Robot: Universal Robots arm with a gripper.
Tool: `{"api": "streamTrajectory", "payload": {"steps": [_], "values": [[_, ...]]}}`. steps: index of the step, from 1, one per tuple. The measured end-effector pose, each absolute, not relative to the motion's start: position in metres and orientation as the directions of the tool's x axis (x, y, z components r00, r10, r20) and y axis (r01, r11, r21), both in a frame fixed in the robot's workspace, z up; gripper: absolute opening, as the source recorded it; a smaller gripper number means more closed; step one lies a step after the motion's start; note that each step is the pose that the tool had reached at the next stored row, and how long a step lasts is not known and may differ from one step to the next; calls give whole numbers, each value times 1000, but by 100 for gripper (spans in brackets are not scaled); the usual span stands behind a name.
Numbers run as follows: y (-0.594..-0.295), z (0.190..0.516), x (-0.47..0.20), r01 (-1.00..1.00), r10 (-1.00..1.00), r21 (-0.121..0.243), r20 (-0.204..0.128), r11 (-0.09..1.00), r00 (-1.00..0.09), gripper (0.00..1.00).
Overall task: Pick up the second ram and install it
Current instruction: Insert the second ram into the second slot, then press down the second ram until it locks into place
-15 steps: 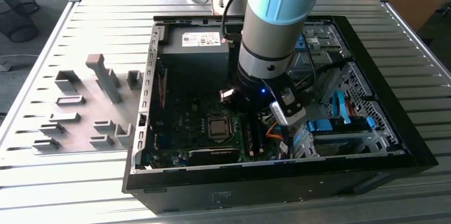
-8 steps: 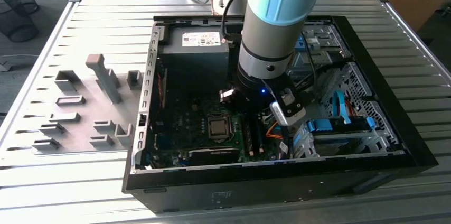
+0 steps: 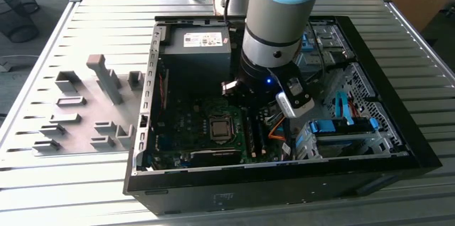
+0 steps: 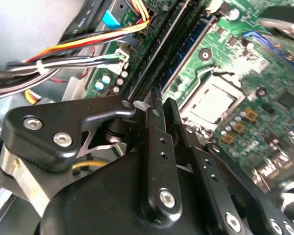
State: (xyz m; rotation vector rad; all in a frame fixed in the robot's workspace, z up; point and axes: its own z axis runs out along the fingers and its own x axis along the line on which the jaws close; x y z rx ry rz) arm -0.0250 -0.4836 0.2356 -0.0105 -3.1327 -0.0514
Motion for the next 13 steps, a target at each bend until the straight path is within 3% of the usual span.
{"api": "streamTrajectory", "payload": {"steps": [7, 9, 13], "values": [[-484, 247, -25, 7, 7, 25, 9, 1000, -1000, 20], [-484, 247, -25, 7, 7, 25, 9, 1000, -1000, 10], [-484, 247, -25, 7, 7, 25, 9, 1000, -1000, 10]]}}
